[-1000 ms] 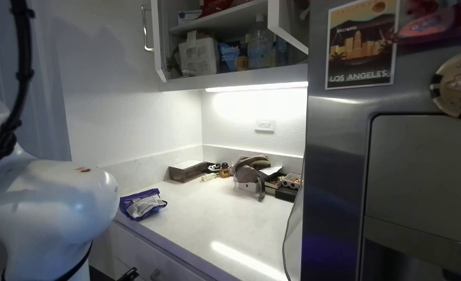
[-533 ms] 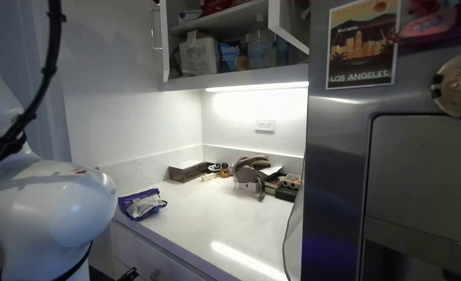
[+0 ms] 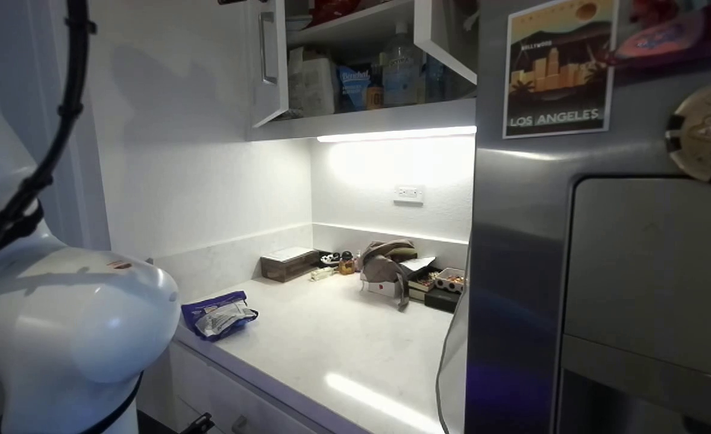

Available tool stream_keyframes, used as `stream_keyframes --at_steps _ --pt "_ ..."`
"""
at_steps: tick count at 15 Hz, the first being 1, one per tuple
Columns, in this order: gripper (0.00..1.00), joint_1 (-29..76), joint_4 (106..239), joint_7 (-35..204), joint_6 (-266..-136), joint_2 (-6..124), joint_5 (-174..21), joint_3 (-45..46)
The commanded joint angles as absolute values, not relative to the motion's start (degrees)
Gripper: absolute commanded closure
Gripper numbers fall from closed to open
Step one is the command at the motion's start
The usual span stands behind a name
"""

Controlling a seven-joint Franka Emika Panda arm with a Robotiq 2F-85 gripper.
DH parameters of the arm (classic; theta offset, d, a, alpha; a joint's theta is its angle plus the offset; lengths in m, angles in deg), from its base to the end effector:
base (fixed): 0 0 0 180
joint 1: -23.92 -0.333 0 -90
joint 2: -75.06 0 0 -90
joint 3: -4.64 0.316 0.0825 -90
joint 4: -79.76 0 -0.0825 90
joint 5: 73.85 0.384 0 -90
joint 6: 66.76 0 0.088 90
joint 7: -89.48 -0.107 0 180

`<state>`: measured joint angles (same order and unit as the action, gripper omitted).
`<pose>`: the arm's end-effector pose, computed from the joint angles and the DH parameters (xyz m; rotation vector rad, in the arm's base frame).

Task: Close the top cabinet doors

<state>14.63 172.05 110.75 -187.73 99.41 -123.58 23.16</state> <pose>0.3537 0.2165 0.8886 1.7143 0.9241 1.0217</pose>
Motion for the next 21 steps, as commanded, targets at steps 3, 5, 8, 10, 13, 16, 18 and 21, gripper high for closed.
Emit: stream_keyframes --at_steps 3,5,8,10,13,16,18,21 --pt "1.0 16.1 177.72 106.84 -195.74 100.55 -129.68 17.09" --pt "1.0 17.1 179.33 105.29 -201.27 100.42 -131.27 13.85" --pt "1.0 19.39 181.47 100.07 -213.62 99.45 -134.89 10.54" --pt "1.0 21.91 181.82 94.4 -220.39 98.06 -138.27 9.69" --pt "1.0 24.52 180.2 86.96 -226.93 94.79 -143.29 9.2" --pt "1.0 26.67 178.98 79.86 -230.35 92.45 -148.08 9.67" --pt "1.0 26.76 177.39 77.25 -230.82 90.74 -149.51 9.84" --pt "1.0 25.35 177.24 76.79 -230.24 90.19 -148.08 9.65"
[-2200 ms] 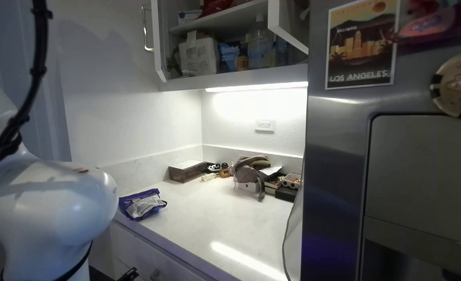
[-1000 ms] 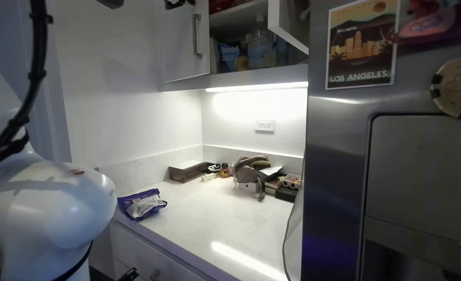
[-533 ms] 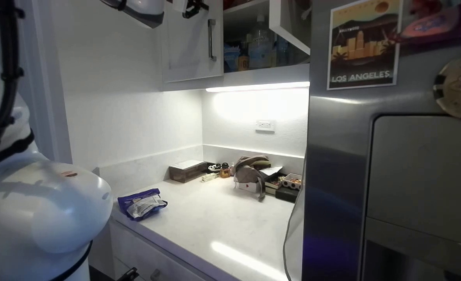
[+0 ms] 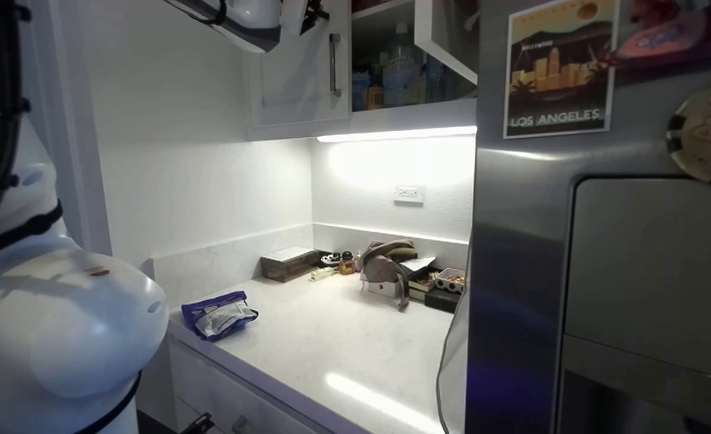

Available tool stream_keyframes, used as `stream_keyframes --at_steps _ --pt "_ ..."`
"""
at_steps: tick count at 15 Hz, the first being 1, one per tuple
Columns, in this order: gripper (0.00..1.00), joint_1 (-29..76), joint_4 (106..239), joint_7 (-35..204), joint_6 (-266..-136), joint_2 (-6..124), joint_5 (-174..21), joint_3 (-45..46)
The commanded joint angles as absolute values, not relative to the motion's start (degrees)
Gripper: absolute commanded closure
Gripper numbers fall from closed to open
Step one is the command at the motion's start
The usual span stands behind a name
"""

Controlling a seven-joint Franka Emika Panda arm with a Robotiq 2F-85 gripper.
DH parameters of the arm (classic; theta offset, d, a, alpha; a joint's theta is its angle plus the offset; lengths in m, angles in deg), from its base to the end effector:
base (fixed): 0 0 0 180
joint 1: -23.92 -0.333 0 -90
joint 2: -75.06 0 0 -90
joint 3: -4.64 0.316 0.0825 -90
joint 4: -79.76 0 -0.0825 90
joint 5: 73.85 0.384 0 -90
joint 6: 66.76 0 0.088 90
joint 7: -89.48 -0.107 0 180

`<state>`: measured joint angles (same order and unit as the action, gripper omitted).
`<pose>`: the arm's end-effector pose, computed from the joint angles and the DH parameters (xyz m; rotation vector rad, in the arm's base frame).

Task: Close the top cabinet doors

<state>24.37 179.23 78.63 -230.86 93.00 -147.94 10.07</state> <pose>0.4657 0.1063 0.8285 1.5148 0.7509 1.4567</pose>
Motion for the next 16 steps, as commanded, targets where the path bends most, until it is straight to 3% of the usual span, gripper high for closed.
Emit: stream_keyframes --at_steps 1,8,16 --pt "1.0 24.47 178.04 77.87 -230.02 90.44 -145.78 9.29" --pt "1.0 17.06 181.08 96.18 -223.95 93.71 -114.81 7.82" --pt "1.0 16.24 178.24 100.63 -198.98 100.47 -100.59 16.45"
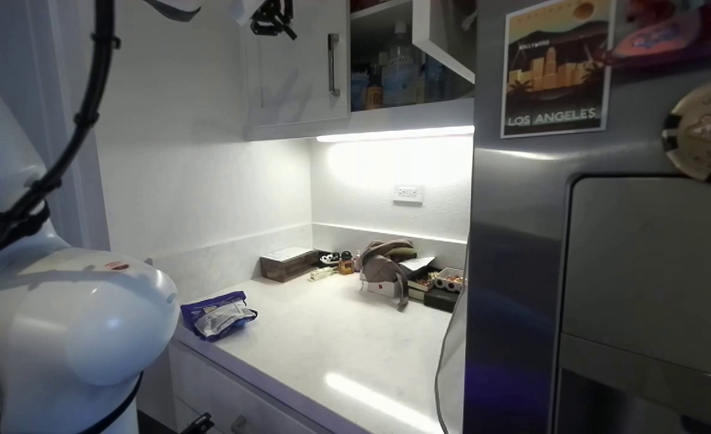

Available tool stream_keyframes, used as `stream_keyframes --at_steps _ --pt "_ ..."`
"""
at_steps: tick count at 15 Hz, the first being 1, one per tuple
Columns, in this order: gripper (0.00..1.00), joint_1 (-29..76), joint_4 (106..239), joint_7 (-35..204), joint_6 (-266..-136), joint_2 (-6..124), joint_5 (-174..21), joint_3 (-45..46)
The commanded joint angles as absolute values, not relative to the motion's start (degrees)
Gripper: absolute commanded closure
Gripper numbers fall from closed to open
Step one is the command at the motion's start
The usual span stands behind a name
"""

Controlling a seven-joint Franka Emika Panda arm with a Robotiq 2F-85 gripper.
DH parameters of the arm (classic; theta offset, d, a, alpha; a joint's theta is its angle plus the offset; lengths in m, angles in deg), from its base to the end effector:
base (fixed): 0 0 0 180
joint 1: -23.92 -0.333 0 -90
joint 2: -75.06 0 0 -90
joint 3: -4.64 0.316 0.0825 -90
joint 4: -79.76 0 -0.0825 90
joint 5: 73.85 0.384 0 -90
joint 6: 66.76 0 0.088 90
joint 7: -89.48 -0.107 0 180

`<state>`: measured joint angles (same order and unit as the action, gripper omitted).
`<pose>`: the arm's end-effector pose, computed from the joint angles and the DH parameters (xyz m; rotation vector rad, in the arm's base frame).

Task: Close the top cabinet doors

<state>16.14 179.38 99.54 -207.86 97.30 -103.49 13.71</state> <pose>0.4240 0.1559 0.8496 2.1110 0.7733 1.4222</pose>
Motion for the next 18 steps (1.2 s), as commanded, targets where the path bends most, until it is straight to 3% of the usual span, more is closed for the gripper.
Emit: stream_keyframes --at_steps 1,9,18 --pt "1.0 16.08 177.14 100.81 -195.08 101.22 -99.8 17.33" --pt "1.0 13.91 173.47 98.94 -168.39 109.78 -92.78 20.74" --pt "1.0 13.56 176.32 91.25 -150.28 118.46 -85.27 19.36"
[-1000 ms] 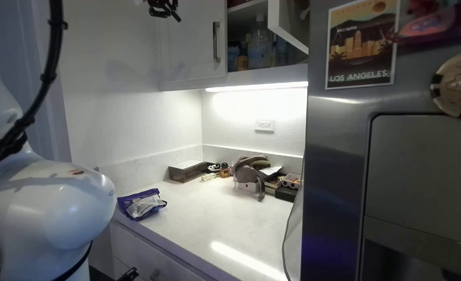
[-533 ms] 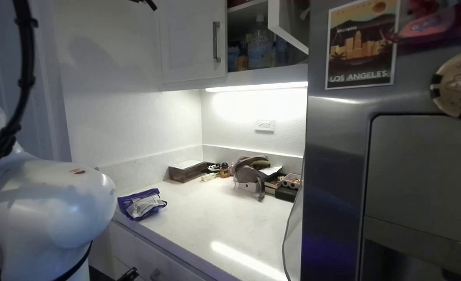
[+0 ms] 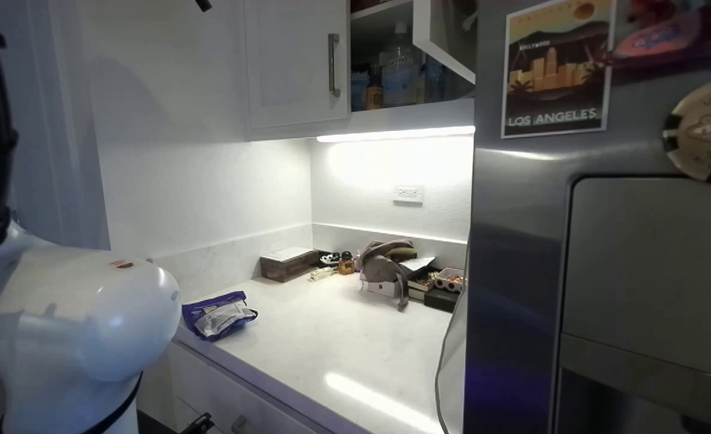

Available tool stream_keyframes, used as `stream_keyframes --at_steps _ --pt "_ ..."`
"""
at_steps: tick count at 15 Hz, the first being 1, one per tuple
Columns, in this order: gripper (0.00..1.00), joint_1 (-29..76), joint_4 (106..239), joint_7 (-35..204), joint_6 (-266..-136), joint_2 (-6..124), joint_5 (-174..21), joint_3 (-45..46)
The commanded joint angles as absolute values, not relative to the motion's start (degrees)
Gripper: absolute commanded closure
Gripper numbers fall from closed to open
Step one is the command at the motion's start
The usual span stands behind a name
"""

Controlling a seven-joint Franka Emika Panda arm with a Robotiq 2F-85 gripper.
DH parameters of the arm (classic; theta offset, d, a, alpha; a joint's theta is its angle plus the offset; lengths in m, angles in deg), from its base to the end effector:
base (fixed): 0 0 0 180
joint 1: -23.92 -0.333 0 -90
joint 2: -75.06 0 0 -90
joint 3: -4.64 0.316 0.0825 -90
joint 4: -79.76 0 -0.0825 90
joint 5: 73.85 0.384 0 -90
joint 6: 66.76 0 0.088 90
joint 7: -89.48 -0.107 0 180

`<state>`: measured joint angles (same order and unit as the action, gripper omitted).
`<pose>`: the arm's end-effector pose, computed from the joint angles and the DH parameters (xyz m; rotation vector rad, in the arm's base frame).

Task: Close the top cabinet doors

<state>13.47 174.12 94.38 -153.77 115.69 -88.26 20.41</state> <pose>0.2120 0.1627 0.8734 2.6203 0.5916 0.8738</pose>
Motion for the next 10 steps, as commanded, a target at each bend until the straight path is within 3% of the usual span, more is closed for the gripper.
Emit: stream_keyframes --at_steps 1,10 --pt "1.0 13.5 177.57 90.05 -149.1 119.67 -84.07 18.81" --pt "1.0 15.59 194.48 82.01 -146.75 131.19 -80.31 16.8"
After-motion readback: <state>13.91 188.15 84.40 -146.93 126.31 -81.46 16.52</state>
